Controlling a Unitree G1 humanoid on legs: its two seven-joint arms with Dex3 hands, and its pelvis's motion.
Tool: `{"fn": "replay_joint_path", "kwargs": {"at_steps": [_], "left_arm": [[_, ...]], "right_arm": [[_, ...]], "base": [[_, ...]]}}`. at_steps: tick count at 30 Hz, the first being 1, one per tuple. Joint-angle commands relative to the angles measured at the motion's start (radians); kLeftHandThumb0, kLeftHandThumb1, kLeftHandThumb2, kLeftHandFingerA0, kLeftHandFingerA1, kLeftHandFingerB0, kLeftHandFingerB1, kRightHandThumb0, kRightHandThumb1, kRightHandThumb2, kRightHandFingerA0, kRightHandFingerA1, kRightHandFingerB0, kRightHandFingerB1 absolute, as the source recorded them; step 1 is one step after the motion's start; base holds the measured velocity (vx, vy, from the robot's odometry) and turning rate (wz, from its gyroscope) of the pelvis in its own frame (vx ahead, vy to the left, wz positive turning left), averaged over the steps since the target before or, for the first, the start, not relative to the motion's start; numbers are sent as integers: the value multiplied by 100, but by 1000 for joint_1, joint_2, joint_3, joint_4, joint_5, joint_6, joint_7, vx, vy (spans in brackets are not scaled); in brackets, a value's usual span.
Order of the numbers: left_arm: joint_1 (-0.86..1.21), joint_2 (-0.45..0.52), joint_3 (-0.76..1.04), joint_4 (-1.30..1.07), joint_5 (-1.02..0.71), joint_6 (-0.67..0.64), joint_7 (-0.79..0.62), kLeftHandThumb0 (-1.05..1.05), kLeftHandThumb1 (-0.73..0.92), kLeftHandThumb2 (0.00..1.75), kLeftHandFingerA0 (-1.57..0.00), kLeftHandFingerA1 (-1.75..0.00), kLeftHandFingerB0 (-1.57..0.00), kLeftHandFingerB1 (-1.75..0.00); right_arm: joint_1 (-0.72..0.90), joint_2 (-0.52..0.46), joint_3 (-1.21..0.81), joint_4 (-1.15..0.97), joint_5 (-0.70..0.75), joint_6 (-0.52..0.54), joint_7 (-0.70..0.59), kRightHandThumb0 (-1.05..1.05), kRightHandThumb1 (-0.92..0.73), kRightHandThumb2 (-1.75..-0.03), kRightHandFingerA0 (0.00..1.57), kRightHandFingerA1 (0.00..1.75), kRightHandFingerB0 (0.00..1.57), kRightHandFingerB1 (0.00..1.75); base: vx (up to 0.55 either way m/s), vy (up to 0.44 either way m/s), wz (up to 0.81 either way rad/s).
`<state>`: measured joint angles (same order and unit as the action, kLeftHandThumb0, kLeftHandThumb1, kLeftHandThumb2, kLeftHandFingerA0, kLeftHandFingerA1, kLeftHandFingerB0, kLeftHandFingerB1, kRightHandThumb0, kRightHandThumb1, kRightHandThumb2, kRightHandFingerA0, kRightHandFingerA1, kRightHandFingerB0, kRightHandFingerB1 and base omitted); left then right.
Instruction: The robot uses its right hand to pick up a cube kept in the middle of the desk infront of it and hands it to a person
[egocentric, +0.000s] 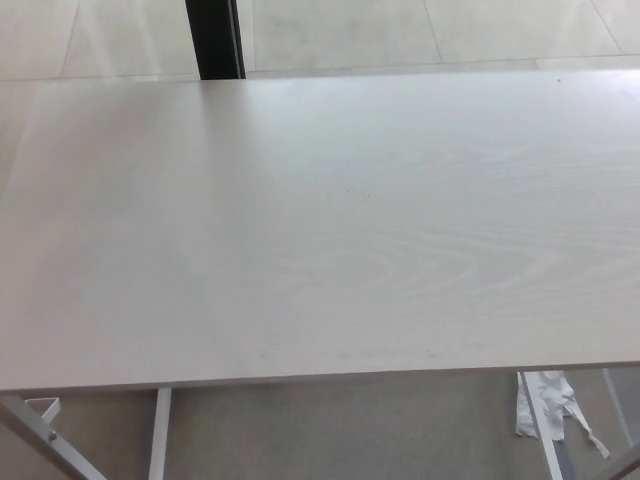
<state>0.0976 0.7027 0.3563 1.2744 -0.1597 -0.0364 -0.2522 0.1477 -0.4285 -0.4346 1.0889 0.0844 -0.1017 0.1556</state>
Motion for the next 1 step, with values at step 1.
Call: {"fn": "replay_joint_path", "kwargs": {"at_steps": [1], "left_arm": [[-8,15,-1,5,13,-2,14,-69,71,61,-40,-56,-40,-44]], "right_arm": [[-7,-25,7,23,18,-17,11,-59,-45,-86,57,70,43,58]], "base": [[0,0,0]]}}
